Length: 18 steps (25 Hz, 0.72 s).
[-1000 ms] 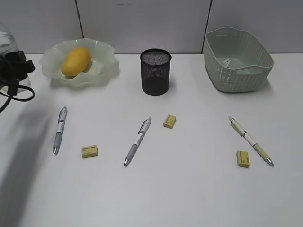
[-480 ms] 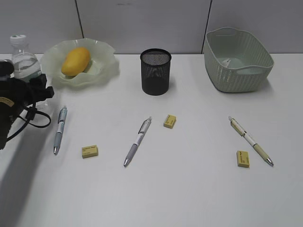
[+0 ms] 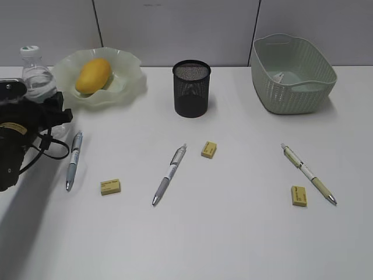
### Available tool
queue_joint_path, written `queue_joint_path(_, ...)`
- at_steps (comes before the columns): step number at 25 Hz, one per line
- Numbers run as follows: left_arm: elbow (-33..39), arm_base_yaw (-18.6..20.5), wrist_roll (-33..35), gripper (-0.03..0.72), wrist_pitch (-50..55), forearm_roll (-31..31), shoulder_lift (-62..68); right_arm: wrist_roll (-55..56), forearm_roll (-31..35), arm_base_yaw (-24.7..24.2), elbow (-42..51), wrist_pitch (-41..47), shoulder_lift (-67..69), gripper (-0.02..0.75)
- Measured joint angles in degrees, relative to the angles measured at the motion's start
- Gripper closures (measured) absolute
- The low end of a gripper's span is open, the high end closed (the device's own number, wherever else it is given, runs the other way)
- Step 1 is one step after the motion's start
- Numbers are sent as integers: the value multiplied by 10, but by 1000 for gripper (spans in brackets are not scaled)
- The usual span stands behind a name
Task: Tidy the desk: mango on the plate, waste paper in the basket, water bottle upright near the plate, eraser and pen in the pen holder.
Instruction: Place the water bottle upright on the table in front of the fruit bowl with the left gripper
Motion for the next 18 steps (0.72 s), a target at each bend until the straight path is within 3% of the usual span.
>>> queue_joint_path(6,-1,0,-1,209,-18,5,9,-1,0,0,0,0,0,218)
queue_joint_path(12,-1,0,-2,97,-6,8,11,-3,-1,0,0,0,0,218)
queue_joint_path(18,19,0,-3,76,2,12,5,-5,-1,0,0,0,0,218)
